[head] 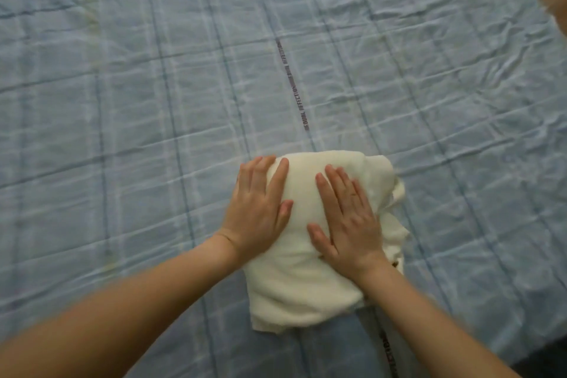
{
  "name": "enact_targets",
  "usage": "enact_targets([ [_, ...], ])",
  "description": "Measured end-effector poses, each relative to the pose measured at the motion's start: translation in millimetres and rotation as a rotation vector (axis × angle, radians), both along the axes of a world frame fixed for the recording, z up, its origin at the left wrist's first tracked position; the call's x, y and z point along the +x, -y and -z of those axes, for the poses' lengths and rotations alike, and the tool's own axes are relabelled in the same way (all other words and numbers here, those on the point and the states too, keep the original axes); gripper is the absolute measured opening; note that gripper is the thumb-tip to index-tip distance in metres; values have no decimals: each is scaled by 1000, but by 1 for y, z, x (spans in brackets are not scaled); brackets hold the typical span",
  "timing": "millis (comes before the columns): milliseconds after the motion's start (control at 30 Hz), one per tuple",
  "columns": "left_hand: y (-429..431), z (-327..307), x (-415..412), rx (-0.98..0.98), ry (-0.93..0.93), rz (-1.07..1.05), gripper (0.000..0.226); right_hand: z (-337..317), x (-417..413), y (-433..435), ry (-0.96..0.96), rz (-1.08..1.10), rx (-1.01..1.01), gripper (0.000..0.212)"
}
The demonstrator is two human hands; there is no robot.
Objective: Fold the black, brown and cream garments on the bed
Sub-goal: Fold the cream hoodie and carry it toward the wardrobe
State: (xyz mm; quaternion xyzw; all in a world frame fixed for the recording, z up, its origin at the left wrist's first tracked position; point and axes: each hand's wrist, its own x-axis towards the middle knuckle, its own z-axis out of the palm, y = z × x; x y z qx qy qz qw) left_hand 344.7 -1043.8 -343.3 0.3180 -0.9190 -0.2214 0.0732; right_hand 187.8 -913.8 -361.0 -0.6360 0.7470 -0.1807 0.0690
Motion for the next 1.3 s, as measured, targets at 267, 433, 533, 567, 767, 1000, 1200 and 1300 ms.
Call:
enact_targets([
  [267,24,0,1,56,-140,32,57,-23,-24,13,100,21,8,64],
  [433,18,8,31,329,-243,-10,72,-27,-48,-14,600,405,199,83],
  [533,6,14,43,520,-315,-64,80,-19,-43,-31,696,421,191,92],
  [567,5,15,43,559,-324,-88,82,-19,-43,-32,706,447,211,95],
  [767,14,10,45,764,-220,-129,113,-22,-46,-31,641,505,384,96],
  [1000,31,-5,33,964,-328,-137,111,-49,-43,-23,935,536,187,94],
  [1200,58,-88,13,1008,-413,-97,109,-133,-49,-13,1025,540,-60,85],
  [1300,65,-159,2,962,-444,-25,108,-198,-50,-16,1001,524,-181,85],
])
